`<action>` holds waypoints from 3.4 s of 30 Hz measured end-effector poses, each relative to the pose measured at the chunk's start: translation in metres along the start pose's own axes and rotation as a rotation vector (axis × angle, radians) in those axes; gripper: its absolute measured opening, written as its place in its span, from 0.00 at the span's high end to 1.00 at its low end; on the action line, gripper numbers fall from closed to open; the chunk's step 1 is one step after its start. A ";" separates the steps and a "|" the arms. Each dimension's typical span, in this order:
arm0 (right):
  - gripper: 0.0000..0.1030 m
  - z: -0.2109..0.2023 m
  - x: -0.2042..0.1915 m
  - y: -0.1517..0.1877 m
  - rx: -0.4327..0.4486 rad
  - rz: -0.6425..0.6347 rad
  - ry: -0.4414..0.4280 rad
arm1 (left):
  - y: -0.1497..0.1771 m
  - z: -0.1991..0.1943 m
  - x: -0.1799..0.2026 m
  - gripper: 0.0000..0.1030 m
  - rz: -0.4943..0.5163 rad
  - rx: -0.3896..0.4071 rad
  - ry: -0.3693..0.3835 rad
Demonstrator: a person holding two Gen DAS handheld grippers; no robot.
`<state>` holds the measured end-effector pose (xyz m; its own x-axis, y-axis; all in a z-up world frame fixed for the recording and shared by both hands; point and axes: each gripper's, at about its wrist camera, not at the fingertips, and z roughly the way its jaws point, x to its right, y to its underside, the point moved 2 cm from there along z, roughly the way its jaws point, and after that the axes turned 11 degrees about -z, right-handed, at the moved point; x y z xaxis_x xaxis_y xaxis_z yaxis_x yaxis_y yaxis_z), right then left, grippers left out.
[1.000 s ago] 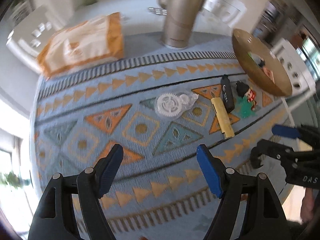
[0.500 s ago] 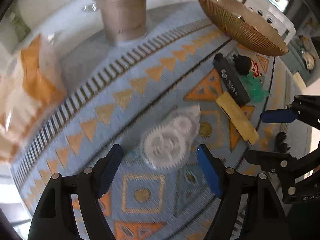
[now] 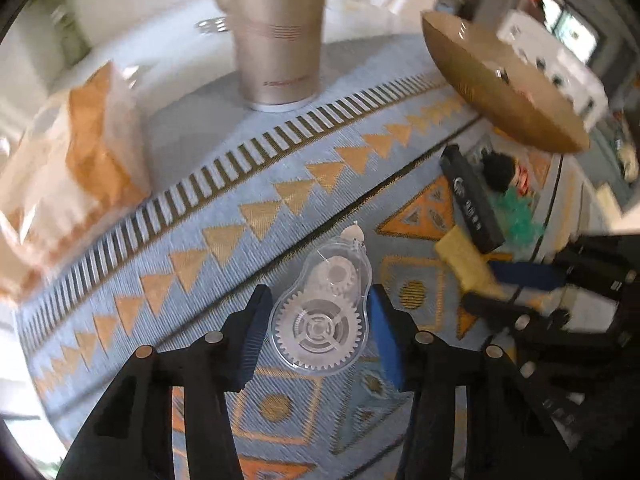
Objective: Organize rigid objects
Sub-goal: 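Grasp the clear tape roller with the left gripper while the right grasps the yellow stick, then carry the tape roller and yellow stick to the brown bowl and open both grippers, then move both grippers back to the remaining items on the rug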
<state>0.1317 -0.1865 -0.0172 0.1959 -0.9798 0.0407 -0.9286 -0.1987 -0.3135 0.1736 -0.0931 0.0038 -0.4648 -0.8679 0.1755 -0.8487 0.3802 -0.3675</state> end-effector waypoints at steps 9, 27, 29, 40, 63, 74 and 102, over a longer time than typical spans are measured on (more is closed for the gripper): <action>0.77 -0.021 -0.013 0.040 0.011 -0.025 -0.236 | 0.047 -0.030 0.005 0.55 -0.168 -0.013 0.041; 0.77 -0.011 -0.051 0.050 0.066 -0.212 -0.009 | 0.089 -0.074 0.013 0.56 -0.258 0.052 -0.042; 0.77 -0.015 -0.050 0.056 0.056 -0.188 -0.104 | 0.089 -0.085 0.016 0.56 -0.267 0.077 -0.061; 0.77 -0.091 0.014 0.041 0.222 -0.058 -0.327 | 0.046 -0.140 0.070 0.56 -0.199 0.215 -0.042; 0.77 -0.191 0.290 0.066 0.378 0.229 0.040 | -0.094 -0.100 0.247 0.56 -0.096 0.300 0.100; 0.77 -0.158 0.289 0.048 0.331 0.173 -0.018 | -0.104 -0.060 0.247 0.56 -0.161 0.217 0.043; 0.75 -0.134 0.231 0.065 0.205 0.160 -0.059 | -0.014 -0.087 0.158 0.30 -0.373 0.195 -0.059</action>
<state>0.0746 -0.4291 0.0993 0.0750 -0.9941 -0.0780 -0.8670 -0.0263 -0.4976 0.0907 -0.2077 0.1164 -0.1151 -0.9534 0.2787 -0.8900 -0.0257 -0.4553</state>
